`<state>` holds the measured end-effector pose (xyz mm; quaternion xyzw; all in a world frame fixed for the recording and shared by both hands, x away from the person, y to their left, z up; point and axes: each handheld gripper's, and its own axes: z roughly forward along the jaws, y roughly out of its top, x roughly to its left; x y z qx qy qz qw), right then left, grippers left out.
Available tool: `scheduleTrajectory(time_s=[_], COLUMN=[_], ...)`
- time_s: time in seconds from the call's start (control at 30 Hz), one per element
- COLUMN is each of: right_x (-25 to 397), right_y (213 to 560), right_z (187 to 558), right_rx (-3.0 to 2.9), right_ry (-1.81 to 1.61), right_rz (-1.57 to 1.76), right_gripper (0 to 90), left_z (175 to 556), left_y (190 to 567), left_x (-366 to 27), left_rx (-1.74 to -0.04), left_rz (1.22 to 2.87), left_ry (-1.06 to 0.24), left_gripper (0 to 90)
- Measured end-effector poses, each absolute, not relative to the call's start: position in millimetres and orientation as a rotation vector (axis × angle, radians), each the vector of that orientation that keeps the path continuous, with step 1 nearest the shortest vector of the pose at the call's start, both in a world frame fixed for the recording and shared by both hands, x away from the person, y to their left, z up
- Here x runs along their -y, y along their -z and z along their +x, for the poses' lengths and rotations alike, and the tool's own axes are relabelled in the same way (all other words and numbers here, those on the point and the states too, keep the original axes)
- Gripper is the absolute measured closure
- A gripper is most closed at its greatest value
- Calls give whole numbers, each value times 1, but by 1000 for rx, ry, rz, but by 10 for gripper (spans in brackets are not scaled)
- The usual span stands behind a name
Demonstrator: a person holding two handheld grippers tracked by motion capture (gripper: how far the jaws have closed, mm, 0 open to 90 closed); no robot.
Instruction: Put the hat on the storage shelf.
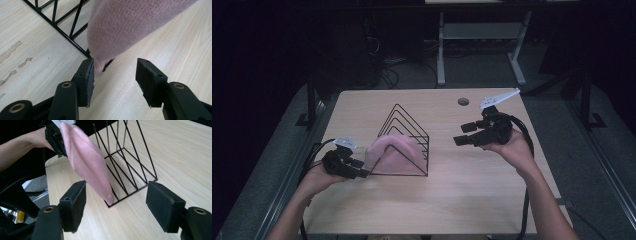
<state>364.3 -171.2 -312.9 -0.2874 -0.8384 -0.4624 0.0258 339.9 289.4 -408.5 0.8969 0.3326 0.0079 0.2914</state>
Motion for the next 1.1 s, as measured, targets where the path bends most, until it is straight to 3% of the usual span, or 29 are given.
scheduleTrajectory(time_s=[1.1], right_x=[254], right_y=[365], right_z=[330], right_rx=[2540], right_ry=[1437], right_rz=[-1148], right_gripper=[279], left_z=[336], left_y=[408], left_x=[-290], left_rx=[-885], left_rz=[2399], left_ry=[-26], left_gripper=[449])
